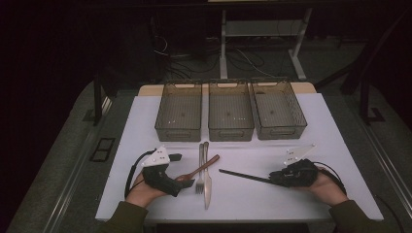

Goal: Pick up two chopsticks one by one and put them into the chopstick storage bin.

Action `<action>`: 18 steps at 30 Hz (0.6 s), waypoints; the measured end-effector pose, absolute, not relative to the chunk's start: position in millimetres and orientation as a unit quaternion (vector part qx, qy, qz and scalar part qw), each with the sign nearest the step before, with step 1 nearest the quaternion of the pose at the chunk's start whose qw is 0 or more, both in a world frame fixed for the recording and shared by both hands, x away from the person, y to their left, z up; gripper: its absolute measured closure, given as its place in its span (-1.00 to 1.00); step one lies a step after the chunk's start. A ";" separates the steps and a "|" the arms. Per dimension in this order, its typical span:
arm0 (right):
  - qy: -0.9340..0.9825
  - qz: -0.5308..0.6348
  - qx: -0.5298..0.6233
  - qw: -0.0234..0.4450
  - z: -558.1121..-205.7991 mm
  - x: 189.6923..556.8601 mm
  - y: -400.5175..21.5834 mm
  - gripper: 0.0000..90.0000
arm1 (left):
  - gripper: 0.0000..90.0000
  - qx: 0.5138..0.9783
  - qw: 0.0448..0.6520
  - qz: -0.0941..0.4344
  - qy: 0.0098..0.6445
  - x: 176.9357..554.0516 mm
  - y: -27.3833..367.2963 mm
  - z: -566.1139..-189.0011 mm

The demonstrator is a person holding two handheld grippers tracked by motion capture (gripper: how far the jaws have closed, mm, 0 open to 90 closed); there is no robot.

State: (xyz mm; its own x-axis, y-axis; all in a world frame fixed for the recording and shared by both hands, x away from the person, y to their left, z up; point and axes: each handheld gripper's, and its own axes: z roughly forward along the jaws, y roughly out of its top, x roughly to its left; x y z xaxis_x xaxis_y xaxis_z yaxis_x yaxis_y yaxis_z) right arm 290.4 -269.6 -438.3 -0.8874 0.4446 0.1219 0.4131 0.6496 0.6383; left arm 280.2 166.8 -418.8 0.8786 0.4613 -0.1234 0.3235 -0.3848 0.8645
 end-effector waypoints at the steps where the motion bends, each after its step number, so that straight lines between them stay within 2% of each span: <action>1: 0.909 0.344 0.236 0.023 -438.7 290.4 -269.3 0.79 | -1.00 0.829 0.502 0.069 0.237 280.3 166.7 -418.9; 18: 0.914 0.335 0.228 0.033 -444.3 293.2 -271.4 0.83 | -1.00 0.831 0.501 0.070 0.234 280.4 166.2 -418.9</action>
State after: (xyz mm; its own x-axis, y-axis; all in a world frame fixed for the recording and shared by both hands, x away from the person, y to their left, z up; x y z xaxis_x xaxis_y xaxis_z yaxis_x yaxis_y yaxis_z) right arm 293.2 -271.4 -444.3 -0.8939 0.4387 0.0925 0.3948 0.6722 0.6263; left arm 280.4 166.2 -418.9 0.8810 0.4581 -0.1186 0.3188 -0.3894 0.8641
